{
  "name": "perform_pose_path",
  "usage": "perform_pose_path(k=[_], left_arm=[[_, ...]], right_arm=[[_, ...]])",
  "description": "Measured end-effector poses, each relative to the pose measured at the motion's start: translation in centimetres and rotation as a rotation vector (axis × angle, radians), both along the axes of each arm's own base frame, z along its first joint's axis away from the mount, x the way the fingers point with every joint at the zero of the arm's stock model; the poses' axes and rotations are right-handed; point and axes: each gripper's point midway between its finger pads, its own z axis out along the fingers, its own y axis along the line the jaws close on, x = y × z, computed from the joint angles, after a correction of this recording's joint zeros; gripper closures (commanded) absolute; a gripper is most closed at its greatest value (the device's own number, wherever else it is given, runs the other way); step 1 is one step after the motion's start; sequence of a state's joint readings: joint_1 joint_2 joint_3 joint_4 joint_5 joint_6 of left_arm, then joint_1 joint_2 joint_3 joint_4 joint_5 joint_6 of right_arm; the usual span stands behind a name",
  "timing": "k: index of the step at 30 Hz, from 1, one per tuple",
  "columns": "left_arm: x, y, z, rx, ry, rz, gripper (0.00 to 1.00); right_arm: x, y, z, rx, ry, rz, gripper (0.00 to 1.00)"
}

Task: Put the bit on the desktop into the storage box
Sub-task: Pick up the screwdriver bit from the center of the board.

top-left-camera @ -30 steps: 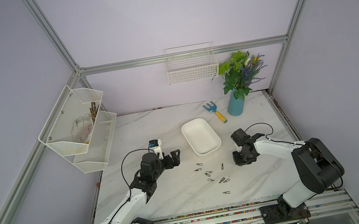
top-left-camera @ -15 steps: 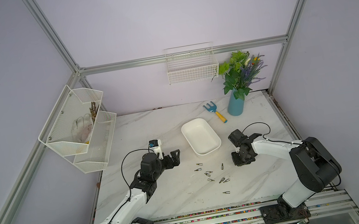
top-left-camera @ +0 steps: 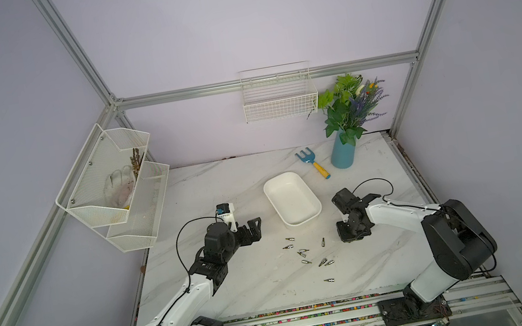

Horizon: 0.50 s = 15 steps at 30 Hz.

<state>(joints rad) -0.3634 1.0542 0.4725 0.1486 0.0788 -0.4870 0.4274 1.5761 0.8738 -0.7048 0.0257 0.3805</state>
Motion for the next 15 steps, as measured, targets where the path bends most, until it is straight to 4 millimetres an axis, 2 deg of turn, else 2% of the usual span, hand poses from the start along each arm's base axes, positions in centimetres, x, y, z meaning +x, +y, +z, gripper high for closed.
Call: perform_pose_path(k=[3,6,10,15], left_arm=[[0.0,0.0,0.0,0.001,0.0,0.001,0.0],[0.0,0.0,0.0,0.001,0.0,0.002,0.0],[0.0,0.1,0.0,0.002,-0.001,0.004,0.0],[0.0,0.1,0.0,0.001,-0.002,0.005,0.0]], right_arm=[[0.1,0.0,1.4,0.013,-0.033,-0.003,0.89],[1.2,0.5,3.7,0.045,-0.101,-0.008,0.89],[3.6,1.9,7.5,0.113,-0.213,-0.013,0.89],[6.4,4.4,10.7,0.237,-0.316,0.0,0.89]])
